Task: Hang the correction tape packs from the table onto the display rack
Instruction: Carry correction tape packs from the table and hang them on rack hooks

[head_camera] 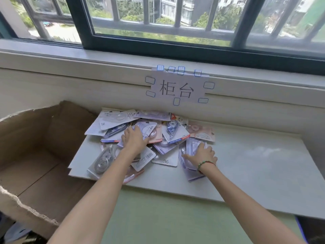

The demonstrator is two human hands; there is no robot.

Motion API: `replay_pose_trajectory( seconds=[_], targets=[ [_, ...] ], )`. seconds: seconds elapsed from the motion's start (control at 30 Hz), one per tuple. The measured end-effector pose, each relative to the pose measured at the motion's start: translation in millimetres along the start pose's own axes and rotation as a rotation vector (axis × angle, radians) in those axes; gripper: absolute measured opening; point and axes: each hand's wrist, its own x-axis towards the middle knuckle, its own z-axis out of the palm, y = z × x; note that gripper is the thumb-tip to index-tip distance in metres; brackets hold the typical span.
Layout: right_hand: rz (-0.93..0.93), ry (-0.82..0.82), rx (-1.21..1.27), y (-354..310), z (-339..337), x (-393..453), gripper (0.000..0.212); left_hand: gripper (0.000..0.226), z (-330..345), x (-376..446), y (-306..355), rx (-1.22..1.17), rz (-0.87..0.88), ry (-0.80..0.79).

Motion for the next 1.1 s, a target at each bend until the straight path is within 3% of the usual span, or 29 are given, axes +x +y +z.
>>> replay_pose_trajectory(
  seconds=[0.33, 0.53, 0.73, 0.87, 1.1],
  targets=[
    [0.101, -0.006, 0.158, -6.7, 1.2, -8.2, 0.091, 0.077, -4.0, -11.2, 1.8, -0.033, 0.002, 0.02],
    [0.106, 0.023, 0.229, 11.6, 0.2, -22.9, 0.087, 0.098, -3.3, -21.4, 6.9, -0.079, -0.033, 0.063],
    [0.086, 0.077, 0.341, 30.6, -9.4, -40.3, 0.122, 0.097, 0.5, -38.8, 21.4, -0.21, -0.003, 0.116],
    [0.084, 0.132, 0.409, 46.5, -12.1, -56.3, 0.121, 0.094, 8.1, -61.5, 32.9, -0.379, 0.044, 0.106],
    [0.038, 0.278, 0.544, 93.1, -36.6, -93.5, 0.115, 0.118, 18.4, -115.1, 69.7, -0.512, 0.108, 0.14]
  ],
)
